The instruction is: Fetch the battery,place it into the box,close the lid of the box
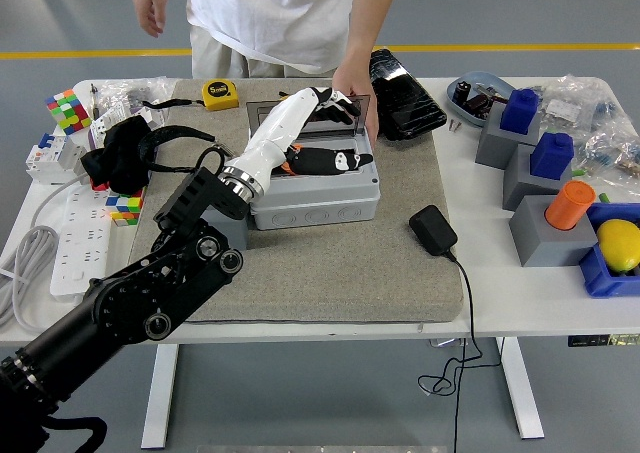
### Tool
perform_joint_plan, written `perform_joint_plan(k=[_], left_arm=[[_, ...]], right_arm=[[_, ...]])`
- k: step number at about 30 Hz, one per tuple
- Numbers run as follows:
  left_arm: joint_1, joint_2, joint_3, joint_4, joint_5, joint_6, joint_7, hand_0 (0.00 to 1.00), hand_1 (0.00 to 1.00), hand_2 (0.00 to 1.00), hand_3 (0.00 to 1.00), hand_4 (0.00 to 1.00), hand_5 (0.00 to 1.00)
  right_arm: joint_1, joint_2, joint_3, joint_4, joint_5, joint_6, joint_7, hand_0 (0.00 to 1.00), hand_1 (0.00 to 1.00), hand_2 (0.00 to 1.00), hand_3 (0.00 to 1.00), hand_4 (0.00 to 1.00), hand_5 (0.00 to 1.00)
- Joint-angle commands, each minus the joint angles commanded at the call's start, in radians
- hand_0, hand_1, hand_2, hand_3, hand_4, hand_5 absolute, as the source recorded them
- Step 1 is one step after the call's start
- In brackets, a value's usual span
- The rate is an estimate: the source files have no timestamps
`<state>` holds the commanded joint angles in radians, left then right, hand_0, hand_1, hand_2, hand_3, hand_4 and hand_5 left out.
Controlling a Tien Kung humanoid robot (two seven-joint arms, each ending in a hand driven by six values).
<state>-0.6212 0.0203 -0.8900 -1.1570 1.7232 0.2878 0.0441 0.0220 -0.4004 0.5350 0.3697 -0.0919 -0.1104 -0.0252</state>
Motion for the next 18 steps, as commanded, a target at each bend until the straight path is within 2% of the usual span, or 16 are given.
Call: perform_joint_plan(k=[1, 2, 7, 9, 18], left_arm=[[-0.006, 0.0, -0.009, 0.009, 0.005, 0.001, 0.0, 0.714, 0.7, 0.675, 0.674, 0.998, 0.266], [-0.012, 0.001, -0.018, 0.019, 0.009, 0.002, 0.0, 0.757, 0.73, 0.696, 0.729, 0.998, 0.271], [-0.043, 0.0, -0.037, 0.077, 0.021, 0.007, -0.005, 0.757, 0.73, 0.696, 0.729, 0.998, 0.271], [-0.051, -0.001, -0.039, 0.095, 0.023, 0.007, -0.005, 0.793, 0.757, 0.718, 0.746, 0.998, 0.272], [-0.082, -0.007, -0.016, 0.176, 0.024, 0.007, -0.007, 0.798, 0.759, 0.722, 0.747, 0.998, 0.274]], right_arm=[[0.0, 0.0, -0.001, 0.0, 0.001, 0.0, 0.0, 0.545, 0.598, 0.583, 0.54, 0.913, 0.473], [0.0, 0.0, -0.002, -0.001, 0.002, 0.0, 0.0, 0.545, 0.598, 0.583, 0.541, 0.913, 0.474], [0.001, 0.0, 0.0, 0.0, 0.001, 0.0, 0.0, 0.545, 0.598, 0.583, 0.541, 0.913, 0.474], [0.002, 0.0, 0.001, 0.0, 0.001, 0.0, 0.0, 0.545, 0.598, 0.582, 0.54, 0.912, 0.474], [0.002, 0.0, -0.001, 0.0, 0.003, 0.0, 0.0, 0.545, 0.598, 0.583, 0.54, 0.912, 0.474]])
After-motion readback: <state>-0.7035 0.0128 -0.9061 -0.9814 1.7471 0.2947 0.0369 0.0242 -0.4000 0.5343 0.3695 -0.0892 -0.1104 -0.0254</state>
